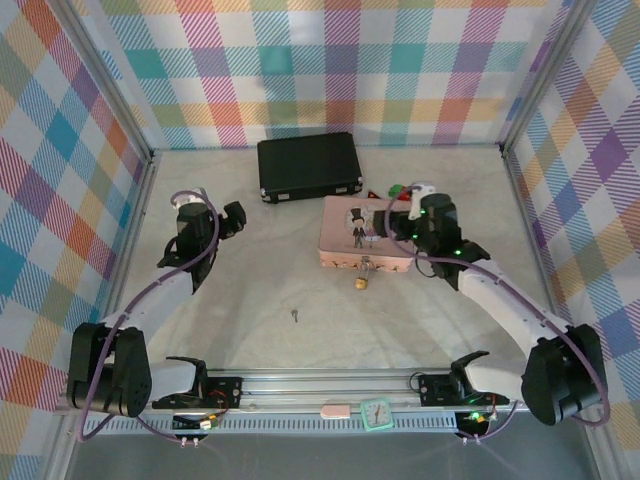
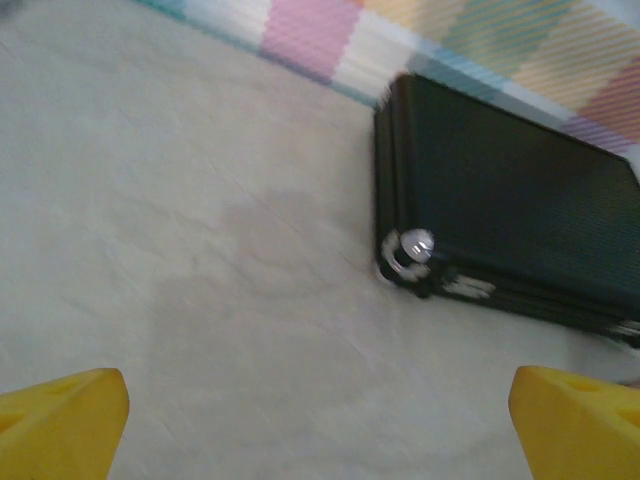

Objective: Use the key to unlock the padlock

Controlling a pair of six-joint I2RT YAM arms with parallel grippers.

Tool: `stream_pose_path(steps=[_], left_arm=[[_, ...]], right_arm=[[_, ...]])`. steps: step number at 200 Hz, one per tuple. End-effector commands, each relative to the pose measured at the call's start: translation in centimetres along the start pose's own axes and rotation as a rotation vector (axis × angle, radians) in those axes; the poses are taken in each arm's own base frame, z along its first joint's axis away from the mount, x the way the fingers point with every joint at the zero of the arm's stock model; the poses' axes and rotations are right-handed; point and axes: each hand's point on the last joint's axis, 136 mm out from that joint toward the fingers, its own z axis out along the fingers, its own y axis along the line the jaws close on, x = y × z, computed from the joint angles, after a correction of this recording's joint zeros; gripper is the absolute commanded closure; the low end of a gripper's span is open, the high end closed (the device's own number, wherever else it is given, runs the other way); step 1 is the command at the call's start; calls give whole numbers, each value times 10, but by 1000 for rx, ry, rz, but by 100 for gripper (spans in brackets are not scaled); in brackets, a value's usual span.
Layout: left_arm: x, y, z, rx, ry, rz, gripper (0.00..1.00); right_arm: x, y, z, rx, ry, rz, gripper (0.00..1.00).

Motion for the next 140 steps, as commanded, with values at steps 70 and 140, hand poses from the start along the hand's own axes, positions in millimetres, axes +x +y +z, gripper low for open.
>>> stream_pose_path(steps=[70, 140], left_arm=[[52, 29, -34, -80, 130, -172, 0], [58, 37, -46, -81, 109, -176, 0]], right_arm=[[153, 208, -8, -314, 603, -288, 29], [234, 222, 5, -219, 884, -376, 51]])
